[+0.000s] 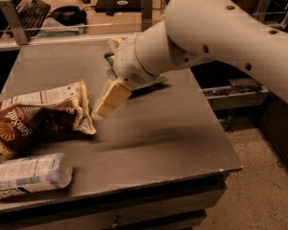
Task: Move brown chip bag near blue plastic bottle
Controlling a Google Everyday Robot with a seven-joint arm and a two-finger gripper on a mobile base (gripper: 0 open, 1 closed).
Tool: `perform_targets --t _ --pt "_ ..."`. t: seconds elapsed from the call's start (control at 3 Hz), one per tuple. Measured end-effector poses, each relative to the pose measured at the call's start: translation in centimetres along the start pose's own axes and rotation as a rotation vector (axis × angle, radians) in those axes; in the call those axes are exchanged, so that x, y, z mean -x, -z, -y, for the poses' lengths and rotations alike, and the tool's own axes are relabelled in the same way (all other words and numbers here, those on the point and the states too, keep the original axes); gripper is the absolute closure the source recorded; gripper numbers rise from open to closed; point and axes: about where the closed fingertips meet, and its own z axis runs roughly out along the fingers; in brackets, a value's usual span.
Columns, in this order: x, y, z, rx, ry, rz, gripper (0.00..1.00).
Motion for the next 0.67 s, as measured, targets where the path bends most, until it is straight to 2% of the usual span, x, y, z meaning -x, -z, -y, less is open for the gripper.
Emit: perform_targets --t 0.33,0.67 --pt "-5.9 6.3 3.5 -0.116 -0.051 -0.007 0.0" --pt "-6.8 7.5 4.0 -0.139 -0.054 -0.012 0.0"
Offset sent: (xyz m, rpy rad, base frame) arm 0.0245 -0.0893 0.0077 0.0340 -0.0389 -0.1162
